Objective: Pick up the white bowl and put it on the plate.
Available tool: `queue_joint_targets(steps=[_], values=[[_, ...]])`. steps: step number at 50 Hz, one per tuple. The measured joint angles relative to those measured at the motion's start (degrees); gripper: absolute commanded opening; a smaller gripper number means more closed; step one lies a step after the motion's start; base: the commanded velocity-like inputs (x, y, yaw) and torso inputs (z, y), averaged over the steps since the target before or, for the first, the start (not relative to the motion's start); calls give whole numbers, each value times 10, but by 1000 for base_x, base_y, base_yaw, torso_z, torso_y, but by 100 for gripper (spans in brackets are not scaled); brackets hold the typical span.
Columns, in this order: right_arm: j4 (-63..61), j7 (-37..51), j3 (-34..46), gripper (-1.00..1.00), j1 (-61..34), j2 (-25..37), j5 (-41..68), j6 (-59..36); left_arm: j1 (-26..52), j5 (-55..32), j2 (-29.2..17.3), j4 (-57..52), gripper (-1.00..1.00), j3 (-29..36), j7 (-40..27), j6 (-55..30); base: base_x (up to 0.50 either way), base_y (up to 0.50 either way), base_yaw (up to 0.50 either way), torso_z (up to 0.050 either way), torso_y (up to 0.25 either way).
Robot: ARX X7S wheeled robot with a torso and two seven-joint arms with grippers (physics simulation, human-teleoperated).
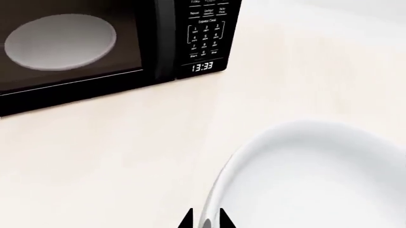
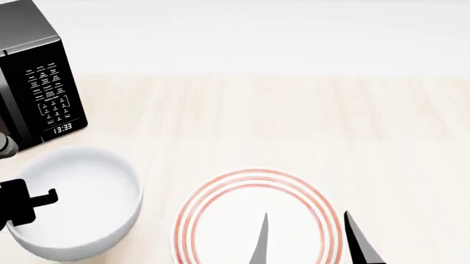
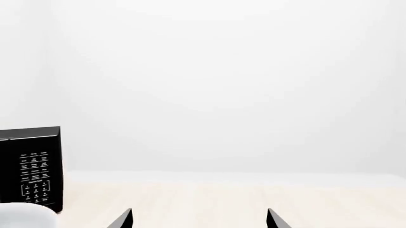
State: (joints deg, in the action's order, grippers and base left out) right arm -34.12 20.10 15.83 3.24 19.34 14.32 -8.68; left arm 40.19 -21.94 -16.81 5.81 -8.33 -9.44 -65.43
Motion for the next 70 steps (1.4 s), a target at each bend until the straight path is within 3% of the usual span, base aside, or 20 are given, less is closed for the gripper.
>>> queue_joint_targets(steps=[36,58,70], values=[[-6,8,4,100,1,6,5,0,122,-10,93,80,-100,117,27,16,0,0,0,0,1],[-11,14,-1,100,-1,13,11,-3,191,-35,152,259,-100,193,56,117,0,0,0,0,0],[-6,16,-5,100,-1,15,16,1,235,-129,162,394,-100,293,53,213,0,0,0,0,0]])
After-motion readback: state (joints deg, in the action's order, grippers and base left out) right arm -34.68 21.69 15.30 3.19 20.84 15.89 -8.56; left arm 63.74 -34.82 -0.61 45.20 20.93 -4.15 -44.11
